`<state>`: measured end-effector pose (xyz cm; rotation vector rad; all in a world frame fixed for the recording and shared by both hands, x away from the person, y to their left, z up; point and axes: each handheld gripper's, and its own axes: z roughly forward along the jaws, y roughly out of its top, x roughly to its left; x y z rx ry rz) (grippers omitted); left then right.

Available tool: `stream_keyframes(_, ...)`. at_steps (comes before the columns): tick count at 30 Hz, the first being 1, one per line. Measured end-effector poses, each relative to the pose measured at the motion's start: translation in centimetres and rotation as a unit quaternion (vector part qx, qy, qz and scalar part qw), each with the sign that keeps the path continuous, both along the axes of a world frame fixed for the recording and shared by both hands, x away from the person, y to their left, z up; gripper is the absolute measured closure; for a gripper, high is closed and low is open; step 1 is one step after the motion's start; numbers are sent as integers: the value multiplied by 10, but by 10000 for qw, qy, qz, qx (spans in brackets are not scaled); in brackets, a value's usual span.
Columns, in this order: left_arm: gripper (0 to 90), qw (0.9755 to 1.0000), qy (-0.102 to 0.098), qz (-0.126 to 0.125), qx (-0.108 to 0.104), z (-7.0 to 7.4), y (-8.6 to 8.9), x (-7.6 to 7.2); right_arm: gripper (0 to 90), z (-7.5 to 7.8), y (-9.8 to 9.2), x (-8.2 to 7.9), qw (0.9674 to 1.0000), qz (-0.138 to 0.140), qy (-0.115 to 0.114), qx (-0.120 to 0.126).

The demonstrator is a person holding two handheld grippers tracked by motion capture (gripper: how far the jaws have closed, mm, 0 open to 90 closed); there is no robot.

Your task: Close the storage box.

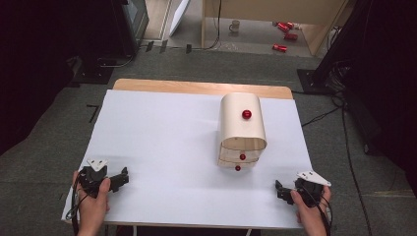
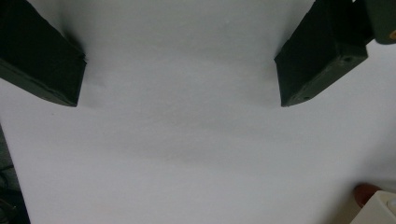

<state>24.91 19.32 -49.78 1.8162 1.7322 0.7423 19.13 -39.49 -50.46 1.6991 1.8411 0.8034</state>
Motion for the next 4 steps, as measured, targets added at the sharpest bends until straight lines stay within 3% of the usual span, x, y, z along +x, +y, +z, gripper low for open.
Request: stream_keyframes(4, 33, 10000, 6, 14, -4, 0, 0, 0, 3, 0, 0, 0, 10000, 2, 5, -8)
